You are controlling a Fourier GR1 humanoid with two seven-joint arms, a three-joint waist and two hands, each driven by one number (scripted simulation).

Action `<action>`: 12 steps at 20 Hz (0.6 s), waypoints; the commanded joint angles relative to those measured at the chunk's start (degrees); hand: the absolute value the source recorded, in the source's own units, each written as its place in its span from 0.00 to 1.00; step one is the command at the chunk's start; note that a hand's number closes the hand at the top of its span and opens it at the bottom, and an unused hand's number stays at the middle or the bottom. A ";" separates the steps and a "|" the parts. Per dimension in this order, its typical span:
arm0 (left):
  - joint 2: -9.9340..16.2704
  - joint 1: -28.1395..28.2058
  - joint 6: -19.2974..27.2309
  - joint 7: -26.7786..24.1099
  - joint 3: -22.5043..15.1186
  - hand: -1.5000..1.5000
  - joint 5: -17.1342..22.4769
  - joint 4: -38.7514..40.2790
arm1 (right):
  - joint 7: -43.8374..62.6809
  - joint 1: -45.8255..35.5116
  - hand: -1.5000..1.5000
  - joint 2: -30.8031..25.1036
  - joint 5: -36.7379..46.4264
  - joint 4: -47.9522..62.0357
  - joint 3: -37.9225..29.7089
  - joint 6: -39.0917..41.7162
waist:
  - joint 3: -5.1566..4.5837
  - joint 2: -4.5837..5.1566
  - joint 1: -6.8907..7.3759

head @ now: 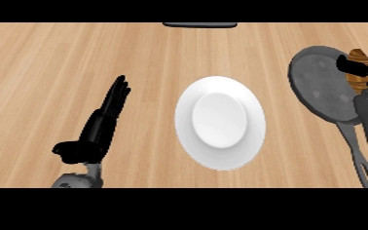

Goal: Pick the croissant from the plate and place it in the pan

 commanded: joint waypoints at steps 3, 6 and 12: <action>-1.17 -0.22 0.29 -0.55 -1.23 0.50 -0.74 0.40 | -6.58 -2.94 0.00 -1.76 -8.11 10.58 -3.15 16.25 | 0.14 0.56 1.04; -1.02 -1.07 -0.17 0.68 -0.62 0.50 0.12 -0.01 | -12.74 -5.39 0.00 -2.33 -12.95 13.46 -6.94 18.26 | 0.18 0.69 1.47; -0.88 -0.38 -0.34 -1.10 -1.77 0.50 -1.66 1.07 | -24.87 -6.04 0.00 -0.39 -17.91 13.09 -12.07 8.60 | 0.18 0.58 1.12</action>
